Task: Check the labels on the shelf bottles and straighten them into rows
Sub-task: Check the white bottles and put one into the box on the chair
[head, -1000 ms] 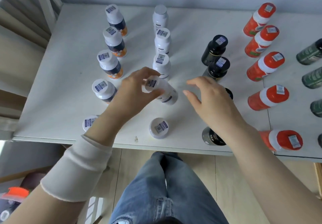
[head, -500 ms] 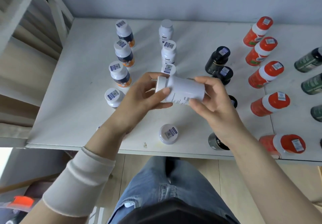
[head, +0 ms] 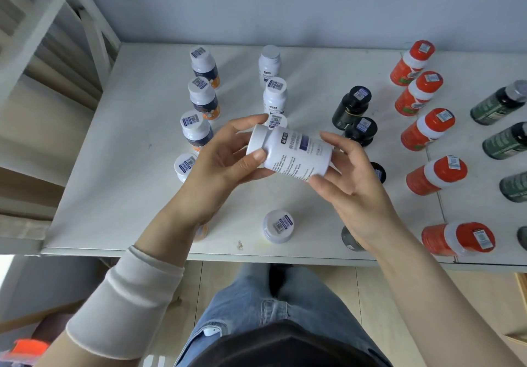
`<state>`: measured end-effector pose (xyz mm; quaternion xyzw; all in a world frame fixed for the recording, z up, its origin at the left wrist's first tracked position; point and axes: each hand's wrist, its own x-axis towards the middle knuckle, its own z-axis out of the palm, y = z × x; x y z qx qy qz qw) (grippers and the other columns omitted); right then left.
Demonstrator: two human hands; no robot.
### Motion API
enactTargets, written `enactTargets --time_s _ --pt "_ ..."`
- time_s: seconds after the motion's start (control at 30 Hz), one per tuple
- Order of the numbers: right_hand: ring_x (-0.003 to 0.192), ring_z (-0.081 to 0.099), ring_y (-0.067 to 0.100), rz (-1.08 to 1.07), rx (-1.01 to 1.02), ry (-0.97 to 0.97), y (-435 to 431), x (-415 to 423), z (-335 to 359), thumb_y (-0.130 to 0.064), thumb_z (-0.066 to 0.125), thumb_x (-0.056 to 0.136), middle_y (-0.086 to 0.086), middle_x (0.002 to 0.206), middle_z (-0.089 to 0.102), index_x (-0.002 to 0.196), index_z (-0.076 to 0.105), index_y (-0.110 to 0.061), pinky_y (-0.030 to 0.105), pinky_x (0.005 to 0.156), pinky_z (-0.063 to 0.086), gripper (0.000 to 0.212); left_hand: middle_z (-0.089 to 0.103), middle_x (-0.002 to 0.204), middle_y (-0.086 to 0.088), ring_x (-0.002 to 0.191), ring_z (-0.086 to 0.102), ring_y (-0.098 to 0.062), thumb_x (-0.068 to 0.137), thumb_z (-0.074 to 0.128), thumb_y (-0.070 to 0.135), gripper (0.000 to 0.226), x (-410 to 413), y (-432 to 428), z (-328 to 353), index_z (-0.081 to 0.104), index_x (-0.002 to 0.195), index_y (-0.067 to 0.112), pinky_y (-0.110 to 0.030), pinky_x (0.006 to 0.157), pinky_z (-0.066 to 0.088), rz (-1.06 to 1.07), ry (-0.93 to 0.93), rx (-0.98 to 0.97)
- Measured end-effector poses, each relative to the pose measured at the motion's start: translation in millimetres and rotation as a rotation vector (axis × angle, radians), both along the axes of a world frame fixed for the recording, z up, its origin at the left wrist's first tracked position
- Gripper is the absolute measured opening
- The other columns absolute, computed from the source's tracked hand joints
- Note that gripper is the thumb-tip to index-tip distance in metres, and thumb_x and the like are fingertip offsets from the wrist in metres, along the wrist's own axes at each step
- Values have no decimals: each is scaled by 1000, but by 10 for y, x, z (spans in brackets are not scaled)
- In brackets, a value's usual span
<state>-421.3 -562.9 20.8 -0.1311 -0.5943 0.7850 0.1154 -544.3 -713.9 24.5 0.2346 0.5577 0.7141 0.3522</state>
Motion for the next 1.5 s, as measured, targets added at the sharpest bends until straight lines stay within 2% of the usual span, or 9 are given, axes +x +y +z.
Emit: enactTargets --time_s 0.13,0.23,0.33,0.53,0.67,0.93,1.1,1.37,1.5 --pt "88 64 7 -119 121 13 -83 -5 24 -18 83 57 -1 101 62 106 52 -23 20 73 52 58 69 106 7 102 64 -13 84 60 19 34 10 14 -64 57 116 29 -27 79 54 -33 -218 55" --pt "78 63 23 -303 576 -1 -170 -83 58 -48 82 52 6 92 64 97 58 -27 33 62 55 55 67 114 -3 102 65 -19 88 45 28 35 1 73 -128 55 121 22 -28 74 56 -65 -426 -3" --pt "75 57 18 -344 958 92 -197 -115 -51 -40 82 59 10 94 57 105 59 -11 26 59 53 60 62 119 -15 100 63 -25 85 44 37 44 -46 152 -148 55 122 15 -32 77 57 -22 -416 -79" --pt "91 59 21 -294 1066 40 -198 -38 -246 -13 85 59 17 109 56 105 47 -10 17 75 52 59 64 103 -3 90 65 -14 77 55 30 35 -174 245 -94 56 111 21 -29 77 56 -10 -169 -134" --pt "96 61 18 -161 958 -171 -13 -12 -207 -17 80 69 11 108 62 109 56 -5 13 79 48 48 61 108 10 97 61 -4 81 66 18 31 -217 215 -132 56 109 28 -23 82 53 -25 216 -229" --pt "111 50 26 -9 1280 -446 280 -200 -20 -27 64 84 10 122 52 123 50 -9 23 83 32 45 55 105 4 93 49 3 72 77 7 44 -146 243 -469 59 112 10 -13 83 47 -139 919 -421" --pt "118 45 26 40 1340 -476 300 -314 24 -28 62 86 11 125 49 125 48 -10 27 86 34 46 56 113 -9 99 56 -21 72 78 12 48 -143 283 -579 58 115 8 -29 88 45 -184 1023 -500" --pt "117 46 29 78 1378 -500 311 -383 12 -28 62 86 14 122 50 125 48 -8 32 88 37 46 53 116 -8 103 52 -19 75 76 20 50 -179 265 -595 54 119 8 -29 91 44 -180 957 -503" --pt "118 45 29 105 1420 -520 364 -457 33 -30 60 87 13 124 49 127 46 -9 33 88 38 48 56 110 -9 98 55 -18 81 63 33 42 -380 375 -438 56 114 9 -38 83 50 15 1022 -449"
